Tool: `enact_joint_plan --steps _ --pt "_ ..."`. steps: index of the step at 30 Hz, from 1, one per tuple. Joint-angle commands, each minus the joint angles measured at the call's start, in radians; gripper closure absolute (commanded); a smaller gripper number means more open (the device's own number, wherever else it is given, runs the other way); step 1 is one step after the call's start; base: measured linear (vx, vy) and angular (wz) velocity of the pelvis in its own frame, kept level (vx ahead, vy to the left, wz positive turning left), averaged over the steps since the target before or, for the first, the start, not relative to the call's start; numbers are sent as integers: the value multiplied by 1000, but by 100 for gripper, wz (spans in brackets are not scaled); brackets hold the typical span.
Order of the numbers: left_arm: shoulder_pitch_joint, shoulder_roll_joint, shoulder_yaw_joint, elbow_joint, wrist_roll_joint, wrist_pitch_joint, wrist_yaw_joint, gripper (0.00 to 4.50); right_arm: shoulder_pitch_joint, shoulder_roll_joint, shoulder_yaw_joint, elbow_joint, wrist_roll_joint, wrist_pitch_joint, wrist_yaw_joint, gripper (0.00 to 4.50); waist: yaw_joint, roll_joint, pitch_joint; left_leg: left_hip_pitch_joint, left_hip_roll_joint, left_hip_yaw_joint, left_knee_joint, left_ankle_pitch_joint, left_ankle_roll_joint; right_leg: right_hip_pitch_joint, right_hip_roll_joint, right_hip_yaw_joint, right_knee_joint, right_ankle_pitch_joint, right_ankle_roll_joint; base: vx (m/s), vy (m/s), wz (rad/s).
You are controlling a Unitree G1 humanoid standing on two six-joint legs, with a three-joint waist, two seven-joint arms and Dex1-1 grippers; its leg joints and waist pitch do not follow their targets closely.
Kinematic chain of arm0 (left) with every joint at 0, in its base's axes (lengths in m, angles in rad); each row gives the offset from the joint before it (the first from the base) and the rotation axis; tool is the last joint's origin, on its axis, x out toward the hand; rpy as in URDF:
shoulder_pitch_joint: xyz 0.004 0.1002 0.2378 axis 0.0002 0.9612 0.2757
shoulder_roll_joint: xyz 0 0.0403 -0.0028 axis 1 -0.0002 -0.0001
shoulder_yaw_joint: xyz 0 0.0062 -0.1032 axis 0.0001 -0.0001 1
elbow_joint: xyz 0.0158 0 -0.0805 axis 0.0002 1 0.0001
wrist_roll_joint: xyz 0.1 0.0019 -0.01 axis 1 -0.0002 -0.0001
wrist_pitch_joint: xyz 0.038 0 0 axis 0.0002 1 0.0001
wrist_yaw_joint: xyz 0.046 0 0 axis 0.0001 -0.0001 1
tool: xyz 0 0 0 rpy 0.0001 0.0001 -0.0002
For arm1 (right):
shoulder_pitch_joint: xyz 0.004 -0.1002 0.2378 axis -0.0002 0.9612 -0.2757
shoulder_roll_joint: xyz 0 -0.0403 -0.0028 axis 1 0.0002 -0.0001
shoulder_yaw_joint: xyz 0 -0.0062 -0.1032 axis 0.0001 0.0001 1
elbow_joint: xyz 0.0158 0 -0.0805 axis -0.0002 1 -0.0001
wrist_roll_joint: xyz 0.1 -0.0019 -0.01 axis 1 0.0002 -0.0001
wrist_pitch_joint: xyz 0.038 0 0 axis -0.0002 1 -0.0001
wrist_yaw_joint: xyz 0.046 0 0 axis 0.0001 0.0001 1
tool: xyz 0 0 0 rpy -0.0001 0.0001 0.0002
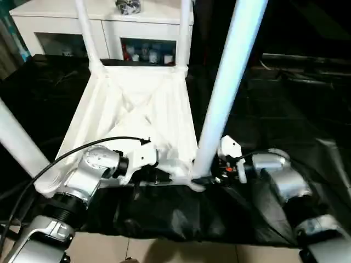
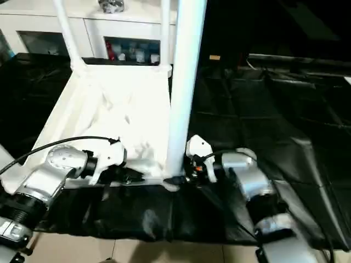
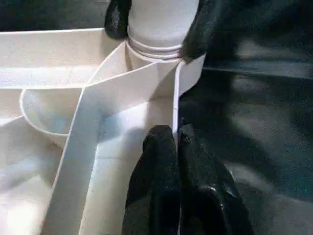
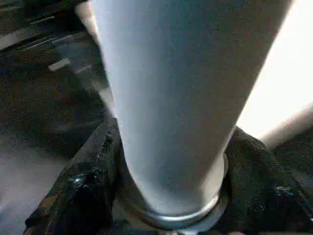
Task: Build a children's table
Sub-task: Rotate leg to tighten
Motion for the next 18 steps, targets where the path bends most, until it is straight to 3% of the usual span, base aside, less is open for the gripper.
enact_joint_plan --steps 1,3,4,6,7,9,10,11,12,15,18 --pt "-5 -94 -42 3 17 39 114 450 3 71 8 34 -42 19 -182 181 -10 2 -28 11 20 -8 -77 -362 -27 22 -55 32 -96 -464 -139 -57 0 -3" --pt "-2 -156 -58 -10 28 68 171 450 15 122 -9 18 -41 21 -274 182 -18 -3 -31 9 18 -13 -77 -375 -23 22 -56 30 -103 -504 -111 0 0 0" --pt "-3 -178 -65 -12 33 77 188 450 18 142 -13 12 -44 23 -310 182 -17 6 -32 10 18 -14 -77 -373 -23 21 -56 30 -103 -495 -112 0 0 0" --pt "-7 -213 -83 -9 45 79 212 450 19 181 -21 6 -56 18 -397 182 -20 0 -33 6 16 -11 -75 -366 -8 21 -52 30 -105 -465 -114 0 0 0" --pt "-8 -215 -84 -8 46 79 214 450 19 183 -22 6 -56 19 -401 182 -19 4 -33 10 15 -8 -74 -361 -3 15 -50 32 -106 -452 -117 0 0 0" --pt "-13 -250 -104 2 66 78 239 450 25 229 -25 -13 -55 12 -456 182 -18 6 -34 7 16 -8 -76 -344 -1 18 -49 32 -104 -422 -119 0 0 0" --pt "-16 -255 -111 6 76 72 243 450 30 239 -23 -22 -53 8 -458 130 -17 7 -35 7 16 -8 -75 -344 0 18 -49 32 -103 -412 -122 0 0 0" --pt "-18 -257 -115 7 84 70 245 450 35 249 -25 -31 -44 12 -459 130 -17 7 -34 5 17 -8 -76 -342 2 20 -49 32 -103 -401 -124 0 0 0" --pt "-19 -257 -116 6 86 69 240 450 37 253 -30 -37 -34 17 -454 117 -16 16 -35 4 17 -9 -77 -343 1 21 -49 33 -100 -383 -129 0 0 0" --pt "-16 -233 -108 -5 82 55 215 450 37 223 -25 -40 -44 12 -438 87 -17 13 -37 1 17 -7 -77 -332 4 25 -47 33 -93 -314 -148 0 0 0" --pt "-6 -196 -99 -21 66 33 171 450 26 176 -26 -20 -60 -3 -417 78 -17 11 -37 -1 17 -7 -76 -326 8 28 -48 33 -92 -304 -154 0 0 0"
